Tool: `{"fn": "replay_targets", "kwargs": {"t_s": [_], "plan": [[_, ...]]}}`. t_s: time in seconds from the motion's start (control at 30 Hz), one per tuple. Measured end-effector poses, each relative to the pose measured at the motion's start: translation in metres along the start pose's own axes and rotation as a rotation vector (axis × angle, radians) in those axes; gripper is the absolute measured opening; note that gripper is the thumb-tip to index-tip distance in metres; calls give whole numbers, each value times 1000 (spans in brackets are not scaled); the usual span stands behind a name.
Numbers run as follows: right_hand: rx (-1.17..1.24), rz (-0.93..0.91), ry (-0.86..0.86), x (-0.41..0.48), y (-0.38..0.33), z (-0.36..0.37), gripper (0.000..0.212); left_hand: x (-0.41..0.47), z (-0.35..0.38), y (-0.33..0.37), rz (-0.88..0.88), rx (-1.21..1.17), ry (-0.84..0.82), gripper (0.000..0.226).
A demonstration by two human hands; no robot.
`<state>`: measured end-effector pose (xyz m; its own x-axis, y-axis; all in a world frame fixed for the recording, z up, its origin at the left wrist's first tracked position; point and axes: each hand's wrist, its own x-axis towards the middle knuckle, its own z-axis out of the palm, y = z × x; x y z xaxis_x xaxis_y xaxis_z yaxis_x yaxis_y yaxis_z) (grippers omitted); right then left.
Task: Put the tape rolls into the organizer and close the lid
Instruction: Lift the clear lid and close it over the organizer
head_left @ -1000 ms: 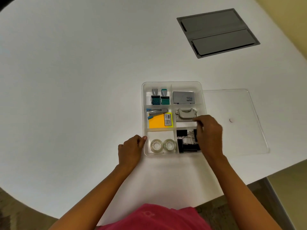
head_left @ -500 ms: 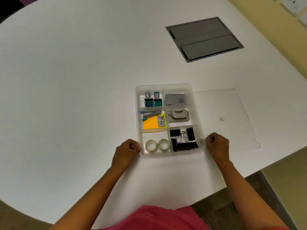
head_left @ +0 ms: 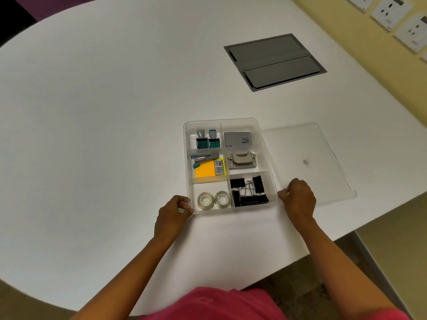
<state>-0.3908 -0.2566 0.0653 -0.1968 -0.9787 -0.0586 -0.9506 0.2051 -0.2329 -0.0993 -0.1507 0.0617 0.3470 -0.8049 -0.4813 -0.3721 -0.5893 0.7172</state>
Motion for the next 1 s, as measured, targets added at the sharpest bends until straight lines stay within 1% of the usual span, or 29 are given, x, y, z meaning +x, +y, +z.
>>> {"fn": "replay_targets", "kwargs": {"t_s": [0.1,0.23,0.3,0.4,0.47,0.57,0.67,0.73,0.77,0.8,0.87,0.93,1.0], "plan": [[-51,-60,122,1,0,-14,19,-1,0,1,1,2,-4,24],[19,-104,258,-3,-8,-41,20,-2,3,2,6,8,2,29],[65,-136,309,-9,-16,-57,20,-4,5,5,4,44,24,41],[134,-182,342,-22,-34,-79,17,-5,10,14,-31,136,124,67],[177,-245,394,-33,-46,-92,19,-6,11,23,-10,158,168,72],[327,-317,415,-48,-63,-112,26,-6,10,33,62,118,156,67],[582,-316,413,-56,-74,-135,36,-10,7,43,160,-58,114,46],[735,-303,389,-57,-79,-150,38,-10,4,51,174,-128,71,35],[825,-293,345,-57,-81,-156,39,-9,2,54,163,-153,37,33],[933,-279,274,-57,-82,-160,40,-8,0,57,140,-197,-3,34],[1160,-251,96,-54,-85,-163,39,-6,-6,63,58,-376,-94,34],[1246,-230,-17,-49,-87,-157,38,-6,-13,66,2,-559,-146,33],[1239,-197,-55,-41,-88,-145,39,-6,-20,65,-1,-618,-115,31]]}}
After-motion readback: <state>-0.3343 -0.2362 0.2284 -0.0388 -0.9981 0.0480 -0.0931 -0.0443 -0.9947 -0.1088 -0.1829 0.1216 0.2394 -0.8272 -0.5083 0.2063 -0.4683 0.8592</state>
